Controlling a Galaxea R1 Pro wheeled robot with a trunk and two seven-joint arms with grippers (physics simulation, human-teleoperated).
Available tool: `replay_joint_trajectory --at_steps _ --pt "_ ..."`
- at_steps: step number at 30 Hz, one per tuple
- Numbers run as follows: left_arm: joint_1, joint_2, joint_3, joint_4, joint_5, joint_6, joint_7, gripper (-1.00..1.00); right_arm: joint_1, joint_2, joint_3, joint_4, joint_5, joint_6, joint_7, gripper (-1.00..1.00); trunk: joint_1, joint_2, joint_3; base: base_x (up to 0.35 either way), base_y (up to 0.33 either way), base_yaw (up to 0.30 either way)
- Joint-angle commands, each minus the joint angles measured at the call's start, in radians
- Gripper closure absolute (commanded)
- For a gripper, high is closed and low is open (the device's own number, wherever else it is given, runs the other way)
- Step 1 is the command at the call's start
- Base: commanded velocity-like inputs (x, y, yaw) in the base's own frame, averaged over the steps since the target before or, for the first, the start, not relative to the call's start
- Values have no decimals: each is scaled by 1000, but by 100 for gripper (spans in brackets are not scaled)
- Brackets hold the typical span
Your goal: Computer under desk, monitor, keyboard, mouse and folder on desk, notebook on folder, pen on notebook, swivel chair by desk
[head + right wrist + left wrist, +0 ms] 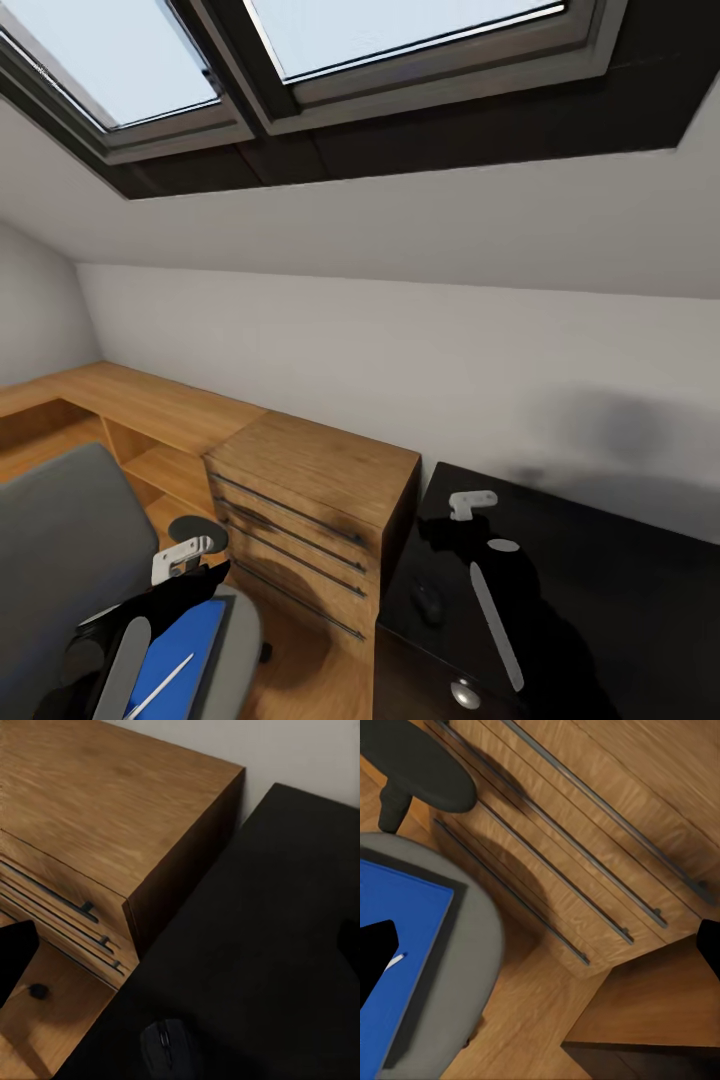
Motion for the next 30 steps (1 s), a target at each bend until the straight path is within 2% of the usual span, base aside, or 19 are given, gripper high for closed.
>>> replay_joint_trajectory --at_steps 1,11,19,30 --pt "-1 0 0 -1 11 4 9 -100 -1 0 1 -2 1 6 -2 -100 0 -1 -1 -63 34 0" --pt "-1 0 0 -1 10 5 9 -100 -1 -1 -1 -17 1 5 -2 -100 0 -1 -1 -252 141 -37" --pt "-1 -1 -1 -1 9 5 9 -100 -1 0 -1 -17 1 5 -2 -100 0 -1 -2 -304 127 -228" --pt "-1 -3 -2 -1 9 5 9 -100 -1 3 0 -16 1 4 -3 -100 0 -1 -6 -330 -12 -261"
